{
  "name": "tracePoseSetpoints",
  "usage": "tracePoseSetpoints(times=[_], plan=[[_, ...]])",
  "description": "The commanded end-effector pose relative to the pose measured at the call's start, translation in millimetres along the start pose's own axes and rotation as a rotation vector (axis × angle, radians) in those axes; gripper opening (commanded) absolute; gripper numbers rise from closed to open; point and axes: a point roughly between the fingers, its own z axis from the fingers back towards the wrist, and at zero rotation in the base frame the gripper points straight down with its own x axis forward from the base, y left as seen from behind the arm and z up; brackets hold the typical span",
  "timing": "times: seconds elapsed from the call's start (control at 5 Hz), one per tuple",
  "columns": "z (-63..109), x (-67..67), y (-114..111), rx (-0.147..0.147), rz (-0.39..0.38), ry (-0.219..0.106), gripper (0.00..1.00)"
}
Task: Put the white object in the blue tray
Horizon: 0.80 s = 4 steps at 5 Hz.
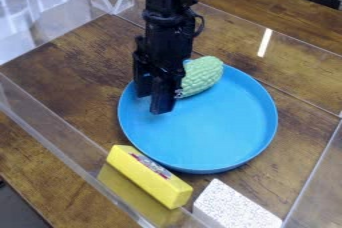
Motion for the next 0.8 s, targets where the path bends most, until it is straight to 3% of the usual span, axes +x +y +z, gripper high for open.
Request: tracePoseSetpoints(times=[0.0, 0.6], plan=[[14.6, 11.6, -5.8, 0.026, -0.055, -0.035, 1.0], [8.3, 16.7, -20.9, 0.037, -0.186, -0.01, 1.0]])
